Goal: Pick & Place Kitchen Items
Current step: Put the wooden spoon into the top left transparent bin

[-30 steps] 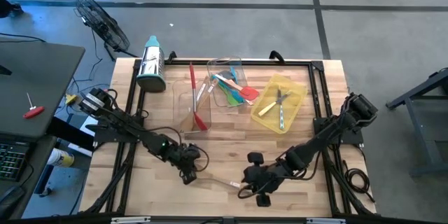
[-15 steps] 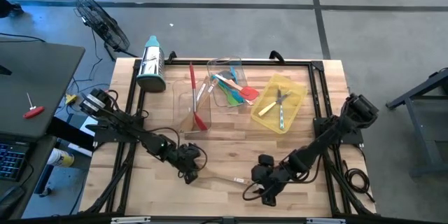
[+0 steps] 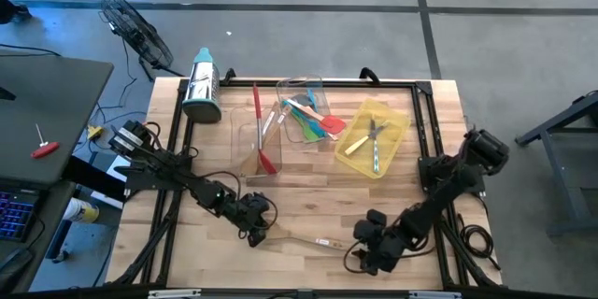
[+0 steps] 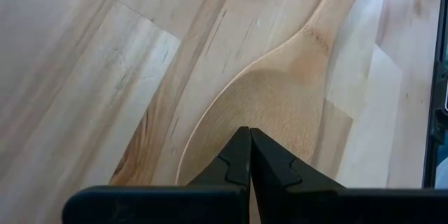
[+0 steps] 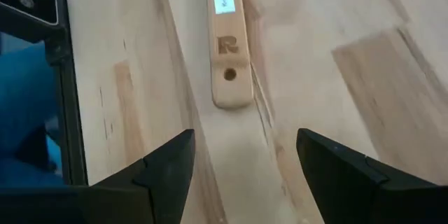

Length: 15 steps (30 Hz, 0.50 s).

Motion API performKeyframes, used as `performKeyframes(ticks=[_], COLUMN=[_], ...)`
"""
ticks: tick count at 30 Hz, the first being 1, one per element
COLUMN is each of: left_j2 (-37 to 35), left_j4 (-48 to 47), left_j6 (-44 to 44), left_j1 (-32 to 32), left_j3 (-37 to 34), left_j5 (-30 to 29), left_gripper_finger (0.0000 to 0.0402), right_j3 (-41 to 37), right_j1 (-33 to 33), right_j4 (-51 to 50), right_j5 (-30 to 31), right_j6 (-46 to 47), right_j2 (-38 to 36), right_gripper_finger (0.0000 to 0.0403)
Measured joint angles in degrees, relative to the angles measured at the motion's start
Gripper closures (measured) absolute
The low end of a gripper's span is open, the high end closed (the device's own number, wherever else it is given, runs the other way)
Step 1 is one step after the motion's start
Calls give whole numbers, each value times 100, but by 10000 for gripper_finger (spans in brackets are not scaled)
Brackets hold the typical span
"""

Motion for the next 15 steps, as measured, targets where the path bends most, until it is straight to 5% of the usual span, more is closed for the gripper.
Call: performKeyframes(ticks=[15], left_j2=[1], left_j4=[0], left_j6=[53], left_j1=[-2], left_j3=[0], left_j5=[-38], left_gripper_finger=[401], right_j3=[-963], right_j1=[740], right_j4=[2087], right_j5=[2307], right_j6=[-278], right_j2=[330], right_gripper_finger=[160])
